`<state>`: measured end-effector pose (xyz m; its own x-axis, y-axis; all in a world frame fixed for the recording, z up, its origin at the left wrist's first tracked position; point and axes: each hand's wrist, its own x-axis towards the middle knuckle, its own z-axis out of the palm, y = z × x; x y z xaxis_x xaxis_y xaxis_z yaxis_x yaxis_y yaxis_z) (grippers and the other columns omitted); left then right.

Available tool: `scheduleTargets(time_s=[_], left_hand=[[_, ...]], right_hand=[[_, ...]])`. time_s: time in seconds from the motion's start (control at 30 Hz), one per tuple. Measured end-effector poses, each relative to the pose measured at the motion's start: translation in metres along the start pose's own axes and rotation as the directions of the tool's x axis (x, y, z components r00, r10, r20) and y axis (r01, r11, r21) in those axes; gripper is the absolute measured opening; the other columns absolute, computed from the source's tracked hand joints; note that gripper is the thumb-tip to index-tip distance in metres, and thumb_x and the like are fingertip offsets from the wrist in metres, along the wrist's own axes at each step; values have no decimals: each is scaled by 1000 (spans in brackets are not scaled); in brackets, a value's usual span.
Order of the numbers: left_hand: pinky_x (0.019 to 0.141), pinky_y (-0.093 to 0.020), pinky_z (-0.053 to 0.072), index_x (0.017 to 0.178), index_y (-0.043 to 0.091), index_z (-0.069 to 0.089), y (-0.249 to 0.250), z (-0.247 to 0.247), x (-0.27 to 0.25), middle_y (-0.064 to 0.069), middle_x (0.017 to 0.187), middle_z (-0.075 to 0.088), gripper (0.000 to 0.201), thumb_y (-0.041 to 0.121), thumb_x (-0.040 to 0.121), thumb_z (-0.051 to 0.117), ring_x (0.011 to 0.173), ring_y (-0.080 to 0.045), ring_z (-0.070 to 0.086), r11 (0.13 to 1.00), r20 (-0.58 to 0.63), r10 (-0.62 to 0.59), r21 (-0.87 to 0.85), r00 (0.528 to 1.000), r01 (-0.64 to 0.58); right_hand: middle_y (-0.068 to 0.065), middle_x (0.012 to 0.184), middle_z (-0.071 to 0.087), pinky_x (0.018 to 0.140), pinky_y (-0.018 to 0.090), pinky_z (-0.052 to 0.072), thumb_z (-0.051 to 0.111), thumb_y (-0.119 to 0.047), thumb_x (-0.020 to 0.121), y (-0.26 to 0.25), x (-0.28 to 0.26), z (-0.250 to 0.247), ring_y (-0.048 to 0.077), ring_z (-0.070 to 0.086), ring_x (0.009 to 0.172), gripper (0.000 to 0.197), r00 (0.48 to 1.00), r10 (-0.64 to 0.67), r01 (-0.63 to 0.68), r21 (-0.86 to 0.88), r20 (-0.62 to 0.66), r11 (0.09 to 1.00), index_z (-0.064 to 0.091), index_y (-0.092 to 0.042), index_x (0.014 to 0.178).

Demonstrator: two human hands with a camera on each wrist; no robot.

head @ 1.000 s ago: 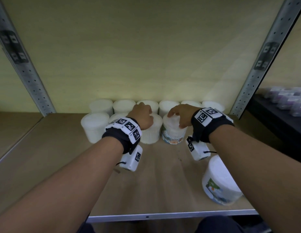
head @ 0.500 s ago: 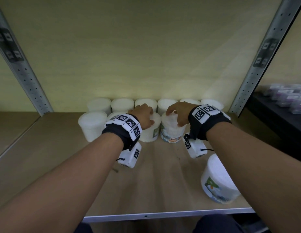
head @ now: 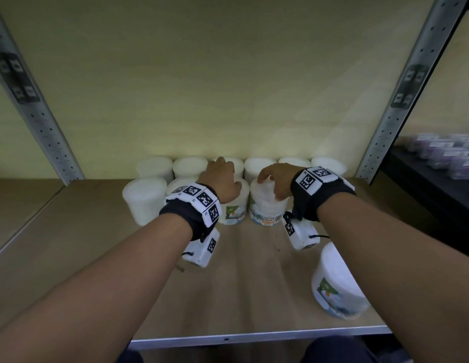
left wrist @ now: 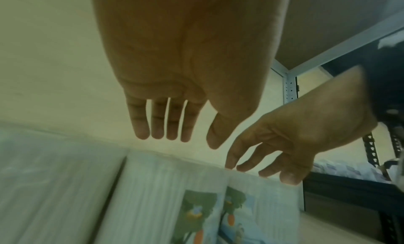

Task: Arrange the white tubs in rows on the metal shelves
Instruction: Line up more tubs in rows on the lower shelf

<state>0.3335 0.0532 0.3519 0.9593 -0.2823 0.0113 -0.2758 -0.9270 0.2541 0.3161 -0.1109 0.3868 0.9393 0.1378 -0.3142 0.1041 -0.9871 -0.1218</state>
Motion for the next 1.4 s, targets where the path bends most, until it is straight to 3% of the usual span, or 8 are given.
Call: scheduleTargets(time_s=[0.1,0.23,0.33,0.47,0.6,0.67,0.83,1.4], left_hand=[[101,-44,41,129,5,46,4,6,1,-16,135,41,58,47,90,51,126,-34,39,993,53,-66,100,996,60],[95,-42,41,123,4,51,7,10,1,-16,131,45,56,49,89,52,123,-32,42,988,35,-51,147,998,45],[97,-42,43,126,4,49,5,6,2,-16,132,44,57,47,89,54,123,-33,44,989,75,-32,150,997,21],[100,-33,42,137,6,45,4,-7,2,-14,141,44,53,26,90,60,125,-29,48,988,175,60,129,983,-83],[77,-23,40,140,19,44,1,-20,3,-7,143,45,56,2,87,55,117,-27,55,982,261,113,116,959,-147],[74,-22,39,138,23,46,-1,-22,4,-3,143,45,58,-2,86,53,115,-25,56,981,272,137,97,952,-169],[98,-33,47,135,24,50,-10,-16,6,-4,141,48,61,-6,82,53,122,-22,52,980,265,181,37,947,-197],[104,-34,45,135,25,50,-10,-15,-15,-2,142,48,63,-4,80,61,126,-22,50,968,281,223,47,934,-245]], right_hand=[[8,148,38,93,24,38,60,6,84,-1,-1,-1,24,41,134,62,1000,2,-2,6,14,1000,43,-14,141],[8,149,37,97,26,38,60,5,84,-1,0,0,24,41,134,62,1000,6,-6,7,9,1000,43,-14,141],[8,148,38,88,22,36,59,6,84,0,1,0,24,40,135,62,1000,6,-6,23,9,1000,43,-13,141],[8,147,39,83,21,34,59,6,84,0,2,2,24,43,133,62,1000,11,-11,25,-5,1000,44,-15,141],[7,147,39,83,22,35,59,5,84,1,2,3,23,44,131,62,1000,15,-15,27,-8,1000,44,-16,141],[7,147,40,83,22,36,59,5,83,2,3,3,24,45,131,63,1000,13,-12,24,-10,1000,44,-17,140],[7,148,39,95,27,40,59,4,84,1,3,2,24,43,132,63,1000,4,-5,-2,-5,1000,43,-16,141],[3,144,43,92,27,41,68,0,79,-1,-17,9,23,47,129,66,1000,-12,13,-63,17,998,45,-17,138]])
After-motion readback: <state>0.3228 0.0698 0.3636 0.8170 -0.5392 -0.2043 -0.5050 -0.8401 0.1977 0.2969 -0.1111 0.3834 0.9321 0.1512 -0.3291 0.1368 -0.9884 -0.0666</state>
